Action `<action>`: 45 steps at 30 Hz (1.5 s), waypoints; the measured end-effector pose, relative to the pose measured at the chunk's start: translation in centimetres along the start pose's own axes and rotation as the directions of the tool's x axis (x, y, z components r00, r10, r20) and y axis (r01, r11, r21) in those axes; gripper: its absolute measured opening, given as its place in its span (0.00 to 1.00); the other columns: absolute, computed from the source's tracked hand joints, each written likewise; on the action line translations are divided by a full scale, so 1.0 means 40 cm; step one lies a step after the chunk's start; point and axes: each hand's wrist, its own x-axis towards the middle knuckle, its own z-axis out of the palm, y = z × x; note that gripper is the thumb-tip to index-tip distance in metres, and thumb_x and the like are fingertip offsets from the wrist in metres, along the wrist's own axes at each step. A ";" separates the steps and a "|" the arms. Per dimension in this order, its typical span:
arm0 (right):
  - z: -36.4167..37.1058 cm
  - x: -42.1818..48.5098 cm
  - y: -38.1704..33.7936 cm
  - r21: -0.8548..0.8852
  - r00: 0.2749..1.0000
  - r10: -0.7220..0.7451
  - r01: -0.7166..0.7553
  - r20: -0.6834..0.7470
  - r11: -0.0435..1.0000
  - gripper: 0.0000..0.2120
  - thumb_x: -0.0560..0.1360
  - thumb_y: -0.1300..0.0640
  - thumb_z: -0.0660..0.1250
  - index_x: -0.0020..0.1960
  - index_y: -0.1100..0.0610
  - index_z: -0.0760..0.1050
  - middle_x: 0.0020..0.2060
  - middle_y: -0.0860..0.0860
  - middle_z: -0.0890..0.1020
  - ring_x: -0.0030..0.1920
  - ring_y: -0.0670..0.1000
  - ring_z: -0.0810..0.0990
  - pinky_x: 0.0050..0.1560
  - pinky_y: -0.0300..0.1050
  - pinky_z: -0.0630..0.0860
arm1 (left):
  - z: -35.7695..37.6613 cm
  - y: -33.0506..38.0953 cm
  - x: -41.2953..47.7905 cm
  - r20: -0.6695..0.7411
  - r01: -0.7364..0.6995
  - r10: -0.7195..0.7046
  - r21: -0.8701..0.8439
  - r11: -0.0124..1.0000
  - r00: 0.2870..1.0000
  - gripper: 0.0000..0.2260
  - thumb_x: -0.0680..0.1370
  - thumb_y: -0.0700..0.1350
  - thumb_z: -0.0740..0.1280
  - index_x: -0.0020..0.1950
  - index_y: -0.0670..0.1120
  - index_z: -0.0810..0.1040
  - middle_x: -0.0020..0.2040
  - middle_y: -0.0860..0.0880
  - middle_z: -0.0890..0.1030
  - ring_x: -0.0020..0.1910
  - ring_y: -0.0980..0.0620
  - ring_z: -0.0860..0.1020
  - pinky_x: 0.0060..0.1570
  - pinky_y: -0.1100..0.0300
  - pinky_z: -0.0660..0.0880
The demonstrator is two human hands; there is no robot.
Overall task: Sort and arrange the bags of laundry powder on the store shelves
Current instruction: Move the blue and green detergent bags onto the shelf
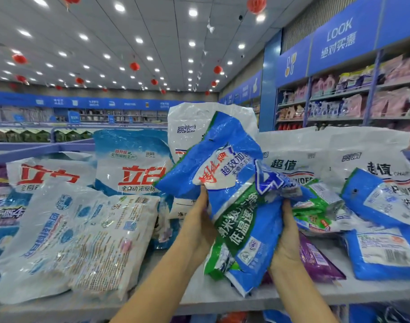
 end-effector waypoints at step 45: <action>0.438 0.088 0.009 -0.618 0.696 -0.038 0.610 0.717 -0.496 0.14 0.71 0.43 0.70 0.46 0.54 0.81 0.36 0.50 0.79 0.40 0.52 0.74 0.36 0.44 0.65 | -0.205 0.129 -0.098 0.112 -0.291 0.314 0.737 0.611 0.943 0.27 0.54 0.51 0.76 0.53 0.54 0.76 0.45 0.57 0.85 0.43 0.58 0.83 0.36 0.69 0.77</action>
